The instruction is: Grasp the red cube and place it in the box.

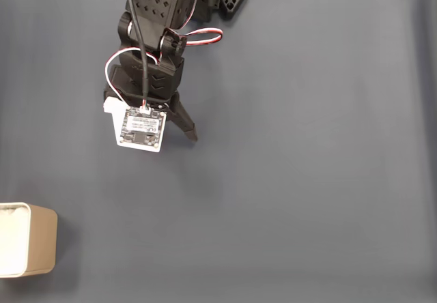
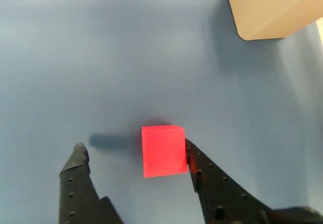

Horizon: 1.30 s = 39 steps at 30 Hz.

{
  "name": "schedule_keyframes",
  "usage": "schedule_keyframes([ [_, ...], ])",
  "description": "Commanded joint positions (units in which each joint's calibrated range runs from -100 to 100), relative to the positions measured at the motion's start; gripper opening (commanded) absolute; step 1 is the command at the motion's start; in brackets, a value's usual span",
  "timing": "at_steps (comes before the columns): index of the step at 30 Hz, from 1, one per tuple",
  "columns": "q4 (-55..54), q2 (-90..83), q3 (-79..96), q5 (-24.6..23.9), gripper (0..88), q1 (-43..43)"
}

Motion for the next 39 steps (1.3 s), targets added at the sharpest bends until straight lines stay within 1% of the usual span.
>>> schedule_keyframes([
  [1,-0.36,-2.00,-0.31,-0.49,41.6,-0.75],
  [11,-0.36,-2.09,-0.04,-0.63,40.9,-0.68],
  [14,-0.36,-2.18,-0.04,-0.73,37.7,-0.68],
  [21,-0.36,-2.87,-0.04,-1.22,12.8,-0.90],
  [24,0.05,-3.22,-0.13,-1.27,5.2,-1.11],
  [27,1.20,-3.56,-0.40,-1.12,0.0,-1.39],
  [39,4.40,-5.90,-0.86,-1.22,0.0,-2.03],
])
